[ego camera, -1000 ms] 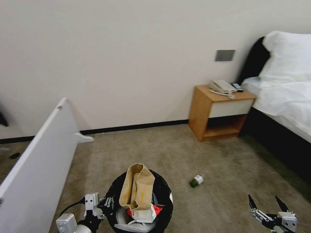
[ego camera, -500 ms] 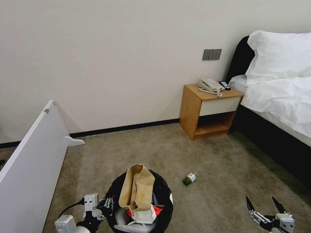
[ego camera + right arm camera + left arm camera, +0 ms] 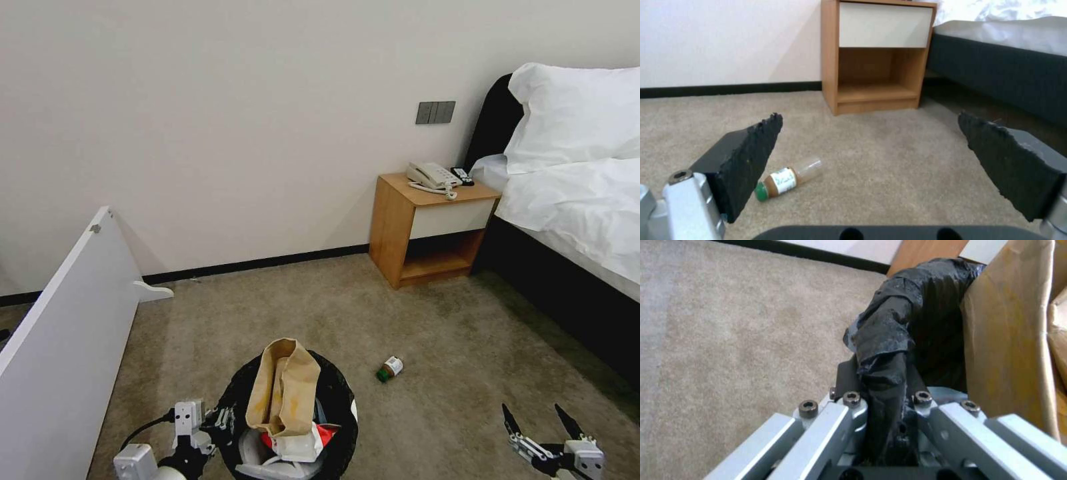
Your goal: Pick up the trash bin, then pick up the garbage from the floor and place it into the trash bin.
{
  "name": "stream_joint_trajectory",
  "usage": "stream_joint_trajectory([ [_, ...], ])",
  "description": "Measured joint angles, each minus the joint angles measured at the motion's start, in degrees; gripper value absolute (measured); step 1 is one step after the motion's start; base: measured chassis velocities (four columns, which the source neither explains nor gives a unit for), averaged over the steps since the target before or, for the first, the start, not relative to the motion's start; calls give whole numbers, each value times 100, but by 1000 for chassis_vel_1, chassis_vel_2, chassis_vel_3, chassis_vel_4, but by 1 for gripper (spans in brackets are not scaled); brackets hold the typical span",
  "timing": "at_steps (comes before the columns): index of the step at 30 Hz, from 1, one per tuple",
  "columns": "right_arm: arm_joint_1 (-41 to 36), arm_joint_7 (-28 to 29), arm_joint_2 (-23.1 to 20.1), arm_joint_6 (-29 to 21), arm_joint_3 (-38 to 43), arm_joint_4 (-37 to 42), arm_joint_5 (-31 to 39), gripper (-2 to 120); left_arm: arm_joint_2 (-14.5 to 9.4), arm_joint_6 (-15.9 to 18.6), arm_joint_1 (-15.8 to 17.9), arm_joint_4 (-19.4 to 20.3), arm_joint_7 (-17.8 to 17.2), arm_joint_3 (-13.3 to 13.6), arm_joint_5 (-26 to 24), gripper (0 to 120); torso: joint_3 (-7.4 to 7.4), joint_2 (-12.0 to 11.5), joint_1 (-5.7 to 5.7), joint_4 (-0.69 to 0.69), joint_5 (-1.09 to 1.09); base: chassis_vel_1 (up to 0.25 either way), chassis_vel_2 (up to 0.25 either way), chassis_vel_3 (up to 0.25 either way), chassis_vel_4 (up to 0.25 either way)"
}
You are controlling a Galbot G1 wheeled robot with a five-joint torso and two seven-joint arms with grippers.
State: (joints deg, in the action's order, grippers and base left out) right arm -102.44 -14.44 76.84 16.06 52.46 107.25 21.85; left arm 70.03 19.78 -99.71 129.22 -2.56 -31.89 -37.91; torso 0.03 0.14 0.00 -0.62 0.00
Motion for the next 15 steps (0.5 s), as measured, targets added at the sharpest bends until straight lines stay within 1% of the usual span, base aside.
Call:
stream_joint_trajectory([
  [4,8,-18,-3,3,-1,-3,1,100,-1,0,4,0,1,-8,9,4,0,0,0,0,0,-78,64,54,-83],
  [11,13,-71,-21,30,-30,-4,8,100,-7,-12,-4,-21,0,-118,12,4,1,0,0,0,0,-101,108,109,-110],
  [15,24,-87,-22,37,-41,-17,9,100,-10,-14,-10,-18,1,-137,3,4,1,0,0,1,0,-95,104,110,-102],
])
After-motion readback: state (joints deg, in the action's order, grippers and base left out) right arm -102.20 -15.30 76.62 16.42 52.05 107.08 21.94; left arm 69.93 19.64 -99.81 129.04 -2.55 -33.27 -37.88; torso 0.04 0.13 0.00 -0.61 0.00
